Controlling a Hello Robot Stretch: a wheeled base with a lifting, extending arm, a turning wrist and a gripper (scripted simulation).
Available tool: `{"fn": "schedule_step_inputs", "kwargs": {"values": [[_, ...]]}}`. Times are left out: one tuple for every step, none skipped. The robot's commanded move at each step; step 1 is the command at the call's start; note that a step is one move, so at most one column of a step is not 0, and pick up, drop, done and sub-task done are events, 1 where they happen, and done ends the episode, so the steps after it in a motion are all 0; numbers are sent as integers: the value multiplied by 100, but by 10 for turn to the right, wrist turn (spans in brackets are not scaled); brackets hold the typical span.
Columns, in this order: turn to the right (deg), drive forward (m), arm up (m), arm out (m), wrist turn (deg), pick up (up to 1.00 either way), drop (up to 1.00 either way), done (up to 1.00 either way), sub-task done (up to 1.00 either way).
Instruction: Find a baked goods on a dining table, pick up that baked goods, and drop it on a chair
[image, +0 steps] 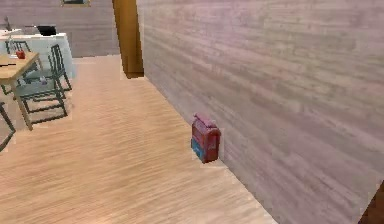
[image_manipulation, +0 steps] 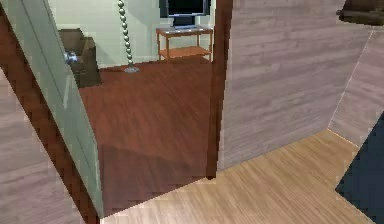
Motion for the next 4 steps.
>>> {"fn": "schedule_step_inputs", "kwargs": {"values": [[-90, 0, 0, 0, 0, 0, 0, 0, 0], [0, 25, 0, 0, 0, 0, 0, 0, 0], [-90, 0, 0, 0, 0, 0, 0, 0, 0], [0, 95, 0, 0, 0, 0, 0, 0, 0]]}}
